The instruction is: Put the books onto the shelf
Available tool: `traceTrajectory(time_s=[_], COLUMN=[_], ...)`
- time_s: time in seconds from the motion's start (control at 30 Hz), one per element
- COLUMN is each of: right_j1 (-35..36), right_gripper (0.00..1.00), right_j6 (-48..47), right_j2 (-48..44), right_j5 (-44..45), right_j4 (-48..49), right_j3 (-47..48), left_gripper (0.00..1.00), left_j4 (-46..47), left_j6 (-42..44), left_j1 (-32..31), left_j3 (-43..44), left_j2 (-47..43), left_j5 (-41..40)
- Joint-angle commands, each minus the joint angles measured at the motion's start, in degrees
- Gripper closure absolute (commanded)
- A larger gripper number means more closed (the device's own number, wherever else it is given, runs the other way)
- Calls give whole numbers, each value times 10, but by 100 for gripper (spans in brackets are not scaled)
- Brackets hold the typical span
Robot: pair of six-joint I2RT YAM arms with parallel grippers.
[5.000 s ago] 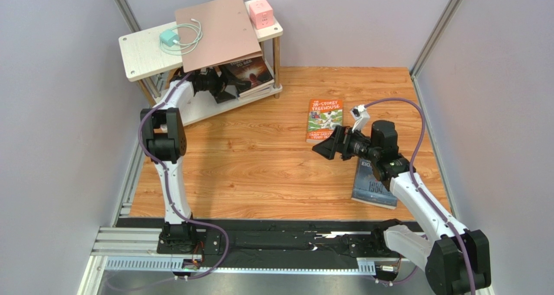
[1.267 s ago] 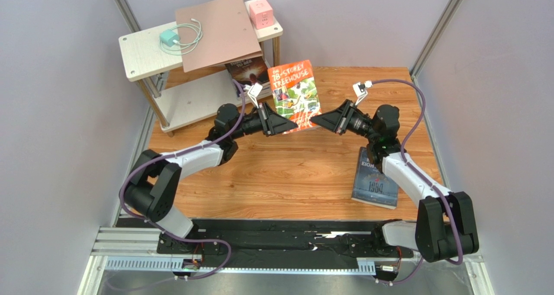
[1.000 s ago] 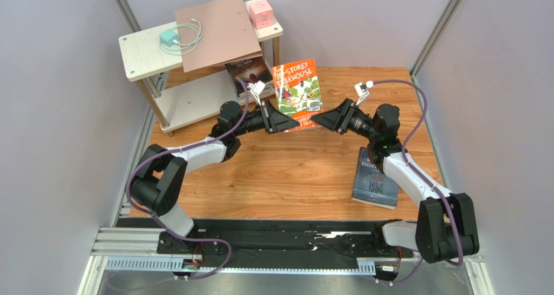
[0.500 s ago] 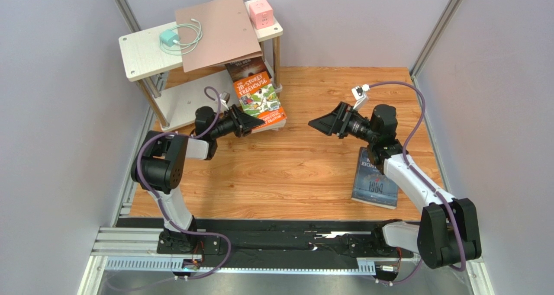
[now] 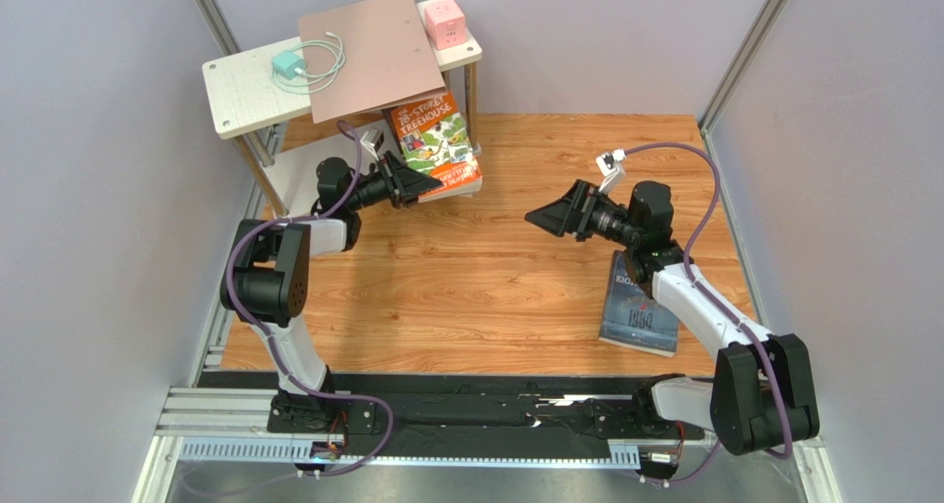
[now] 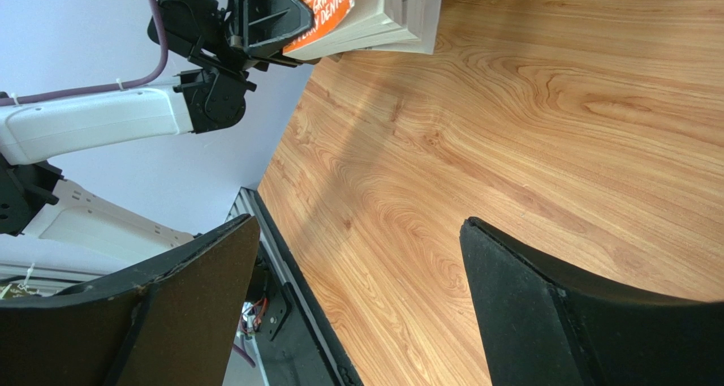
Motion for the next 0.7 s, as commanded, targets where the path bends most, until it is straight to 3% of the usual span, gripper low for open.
traceTrajectory(time_s=[0.0,0.33,0.67], right_j1=[3,3,3], right_gripper=[6,6,6], right_j6=[-14,-17,-29], right_j2=[7,16,21], right_j5=[7,2,-2], right_j4=[16,21,13], right_j3=[0,-4,-10], left_gripper=[100,100,100], left_j4=[87,236,114], left_j6=[-19,-170,-131], left_j1=[12,38,56], left_j3=[37,118,239], left_j2=[2,79,142], left_j5=[21,18,20])
